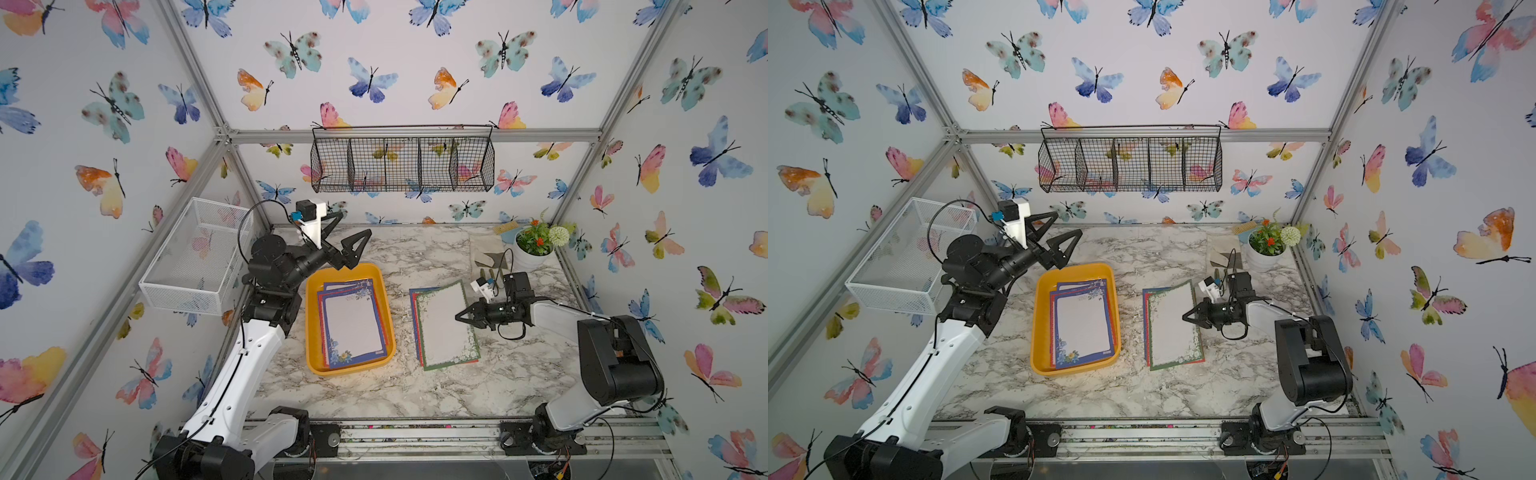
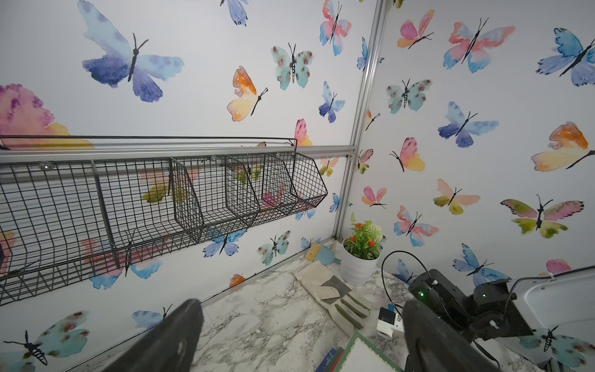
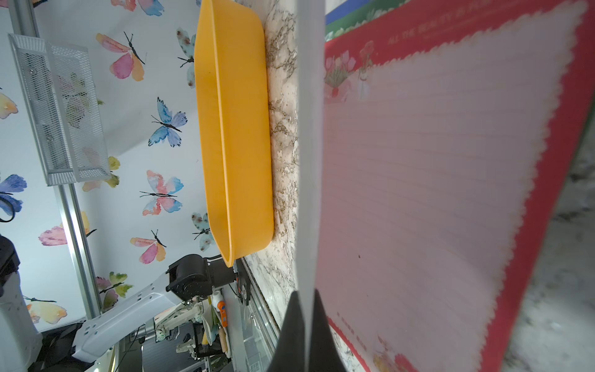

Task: Take out the stationery paper from the storage box
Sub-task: Place the stationery paper at the center of the board.

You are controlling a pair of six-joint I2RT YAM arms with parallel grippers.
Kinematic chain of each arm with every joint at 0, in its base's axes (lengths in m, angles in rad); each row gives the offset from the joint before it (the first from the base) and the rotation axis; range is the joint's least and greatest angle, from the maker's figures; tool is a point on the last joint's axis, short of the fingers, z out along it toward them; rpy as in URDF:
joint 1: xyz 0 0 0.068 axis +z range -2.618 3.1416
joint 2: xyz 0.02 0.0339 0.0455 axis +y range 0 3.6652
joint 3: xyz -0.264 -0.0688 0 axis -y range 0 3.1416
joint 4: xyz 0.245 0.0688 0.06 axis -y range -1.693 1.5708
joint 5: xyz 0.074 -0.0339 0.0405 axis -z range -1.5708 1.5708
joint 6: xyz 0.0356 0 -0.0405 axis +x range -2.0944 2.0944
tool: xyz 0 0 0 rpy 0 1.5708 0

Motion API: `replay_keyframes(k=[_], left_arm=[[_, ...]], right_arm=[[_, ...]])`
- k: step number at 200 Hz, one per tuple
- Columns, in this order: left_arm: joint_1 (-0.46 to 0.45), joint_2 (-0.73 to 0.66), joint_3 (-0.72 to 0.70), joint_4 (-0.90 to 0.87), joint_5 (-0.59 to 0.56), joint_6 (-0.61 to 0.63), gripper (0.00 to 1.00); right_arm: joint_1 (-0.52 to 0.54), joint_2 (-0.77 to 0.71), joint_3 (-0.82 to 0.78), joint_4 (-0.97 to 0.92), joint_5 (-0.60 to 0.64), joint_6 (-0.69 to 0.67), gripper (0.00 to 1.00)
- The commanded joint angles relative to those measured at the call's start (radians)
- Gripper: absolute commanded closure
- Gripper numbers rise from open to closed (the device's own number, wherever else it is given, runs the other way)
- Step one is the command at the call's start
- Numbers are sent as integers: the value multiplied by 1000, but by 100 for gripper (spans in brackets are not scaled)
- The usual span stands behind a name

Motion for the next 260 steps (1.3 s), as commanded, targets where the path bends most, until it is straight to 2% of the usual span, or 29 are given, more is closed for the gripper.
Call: replay_keyframes(k=[1, 111, 165, 178, 216, 260], left_arm=[[-3, 3, 1, 5, -13, 3, 2], [-4, 5, 1, 1, -28, 0, 2], [-3, 3, 4, -3, -30, -2, 2], [-3, 3, 4, -3, -30, -2, 2], [-3, 3, 3, -5, -34, -2, 2], [-3, 2, 4, -7, -39, 1, 2]], right_arm=[[-5, 22, -9, 26, -40, 5, 98], [-5, 67, 1, 11, -35, -19, 98], [-5, 80, 23, -35, 21, -42, 98], [-5, 84, 27, -45, 31, -46, 92], [-5, 88, 53, -98, 120, -59, 66], [-5, 41, 69, -154, 263, -61, 58]])
